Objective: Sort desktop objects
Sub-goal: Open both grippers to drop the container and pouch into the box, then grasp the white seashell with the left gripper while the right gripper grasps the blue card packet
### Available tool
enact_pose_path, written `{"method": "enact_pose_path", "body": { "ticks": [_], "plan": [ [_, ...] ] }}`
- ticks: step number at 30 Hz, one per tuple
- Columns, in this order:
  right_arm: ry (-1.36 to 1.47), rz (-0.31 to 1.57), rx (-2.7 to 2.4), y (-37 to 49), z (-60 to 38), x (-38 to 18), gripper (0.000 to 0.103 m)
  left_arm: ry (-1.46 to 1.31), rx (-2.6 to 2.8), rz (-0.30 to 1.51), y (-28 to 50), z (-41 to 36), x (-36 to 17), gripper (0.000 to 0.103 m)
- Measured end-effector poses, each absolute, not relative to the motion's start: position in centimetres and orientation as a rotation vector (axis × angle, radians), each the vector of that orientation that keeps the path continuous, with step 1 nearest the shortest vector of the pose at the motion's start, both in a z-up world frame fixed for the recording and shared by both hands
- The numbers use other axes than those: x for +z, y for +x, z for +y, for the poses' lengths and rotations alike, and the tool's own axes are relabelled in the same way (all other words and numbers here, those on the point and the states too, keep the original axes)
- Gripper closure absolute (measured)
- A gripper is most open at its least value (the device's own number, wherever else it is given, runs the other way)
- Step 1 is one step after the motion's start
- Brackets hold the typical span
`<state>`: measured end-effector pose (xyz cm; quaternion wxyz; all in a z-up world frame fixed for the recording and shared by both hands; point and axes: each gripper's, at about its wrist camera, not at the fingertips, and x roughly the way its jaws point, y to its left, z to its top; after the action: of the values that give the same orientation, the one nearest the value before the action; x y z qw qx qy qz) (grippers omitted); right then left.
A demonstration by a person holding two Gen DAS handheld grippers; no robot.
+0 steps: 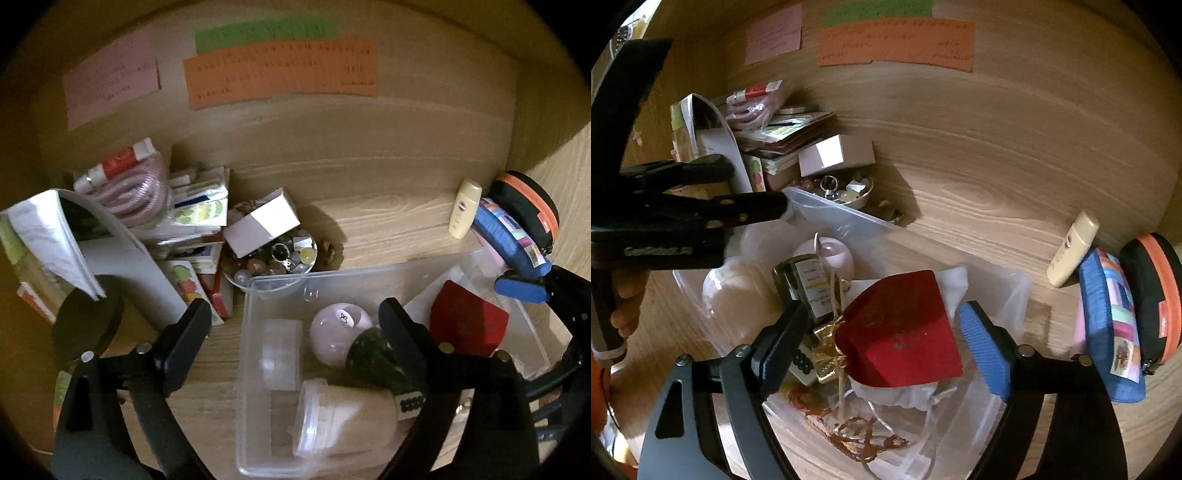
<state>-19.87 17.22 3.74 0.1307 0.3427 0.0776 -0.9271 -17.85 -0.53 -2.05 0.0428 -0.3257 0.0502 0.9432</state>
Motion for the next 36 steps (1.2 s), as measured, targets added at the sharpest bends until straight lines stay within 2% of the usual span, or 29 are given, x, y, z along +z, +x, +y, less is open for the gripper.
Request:
{"method": "enact_pose_path", "body": {
  "ticks": [10, 12, 14, 27, 32, 36],
  "plan": [
    [0.907, 0.234, -2.743, -17.5, 17.6, 6.1, 0.018, -0.945, 2.925, 0.135, -14.5, -1.8, -0.1, 0.006],
    [0.874, 0.233, -2.754, -16.5, 17.8, 6.5, 0.005, -0.939, 2.927, 0.137, -13.9, -1.8, -0.1, 0.006],
    [0.842, 0.244, -2.766, -15.6, 17.8, 6.7, 0.003, -0.930, 2.932, 0.150, -13.1, -1.9, 0.0, 0.005],
    [0.803, 0.356, -2.748, -10.4, 17.4, 5.9, 0.002, -0.927, 2.920, 0.160, -8.5, -2.2, -0.9, 0.005],
    [0.854, 0.344, -2.681, -8.9, 16.8, 4.5, 0.002, -0.980, 2.891, 0.160, -6.6, -2.2, -2.5, 0.005],
    [0.892, 0.410, -2.612, -7.7, 15.6, 3.0, 0.003, -1.043, 2.865, 0.138, -4.9, -2.3, -4.3, 0.005]
  ]
}}
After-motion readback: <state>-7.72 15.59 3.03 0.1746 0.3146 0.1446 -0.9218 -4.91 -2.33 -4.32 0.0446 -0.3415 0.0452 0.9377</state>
